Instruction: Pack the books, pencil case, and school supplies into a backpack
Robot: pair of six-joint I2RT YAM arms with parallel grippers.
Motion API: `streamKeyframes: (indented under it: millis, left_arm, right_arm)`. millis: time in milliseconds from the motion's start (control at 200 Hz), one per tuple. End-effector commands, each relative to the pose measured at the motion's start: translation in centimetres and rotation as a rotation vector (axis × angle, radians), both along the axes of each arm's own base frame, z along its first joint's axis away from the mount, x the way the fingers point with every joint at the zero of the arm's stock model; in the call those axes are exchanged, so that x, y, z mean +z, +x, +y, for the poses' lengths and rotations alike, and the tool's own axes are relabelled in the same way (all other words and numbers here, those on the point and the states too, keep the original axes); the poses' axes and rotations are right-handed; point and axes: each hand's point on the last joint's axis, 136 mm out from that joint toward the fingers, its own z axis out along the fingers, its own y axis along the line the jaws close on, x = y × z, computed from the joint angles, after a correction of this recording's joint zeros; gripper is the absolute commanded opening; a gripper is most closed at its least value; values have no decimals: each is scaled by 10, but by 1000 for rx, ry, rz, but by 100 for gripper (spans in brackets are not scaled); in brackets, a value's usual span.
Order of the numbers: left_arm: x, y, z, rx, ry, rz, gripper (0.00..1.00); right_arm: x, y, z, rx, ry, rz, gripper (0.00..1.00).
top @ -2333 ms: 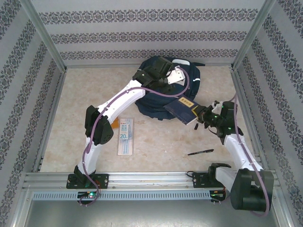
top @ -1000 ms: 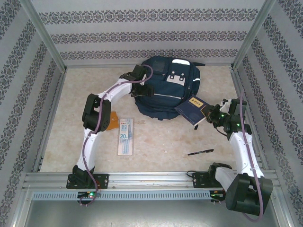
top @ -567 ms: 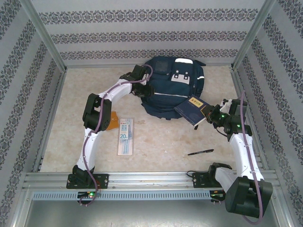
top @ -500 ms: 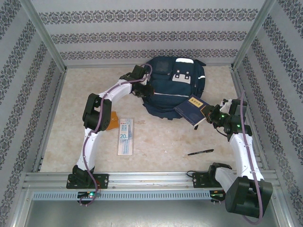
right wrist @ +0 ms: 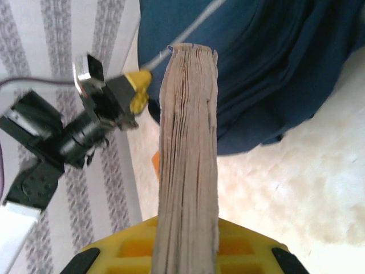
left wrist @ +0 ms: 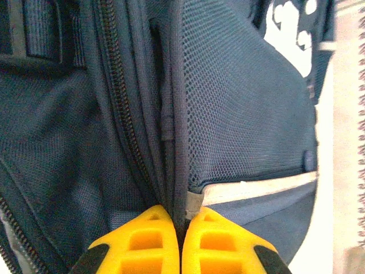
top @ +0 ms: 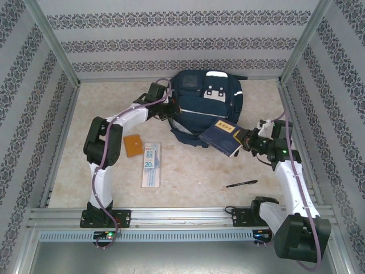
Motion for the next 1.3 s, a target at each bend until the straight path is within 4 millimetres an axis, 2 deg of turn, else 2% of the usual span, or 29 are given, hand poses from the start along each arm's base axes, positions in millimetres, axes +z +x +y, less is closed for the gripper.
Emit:
streamKeyframes:
  millis: [0,95,275,360,475,680,769,974,1179,1294]
  left_arm:
    - [76,19,8,109,-144,-160,0]
    - [88,16,13,156,-176,-164,0]
    - [101,11,12,173,-190,-173,0]
    - [111,9,12,181,-219,-175,0]
    - [135,2,8,179,-264,-202,0]
    - [166,-16,8,208,-318,-230,0]
    - [173,-25,6,209,-327,-239,0]
    - [167,-39,8,242,-356,-207,0]
    - [169,-52,-5,223,-392,-187,0]
    - [171,-60,-13,214,-397,-182,0]
  right_arm:
    - [18,-21,33,173,96,-22,0]
    - [18,-37,52,253,136,-3,0]
    - [38,-72,85,445,241,-17,0]
    - [25,-74,89,448,227,34,0]
    - [-6,-49,83,330,168,98,0]
    - [-27,4,80,204,150,83,0]
    - [-25,25,80,151,169,48,0]
    - [-22,55,70,21,201,13,0]
    - [-22,89,62,-107,214,-37,0]
    - [-10,112,58,-186,237,-148,0]
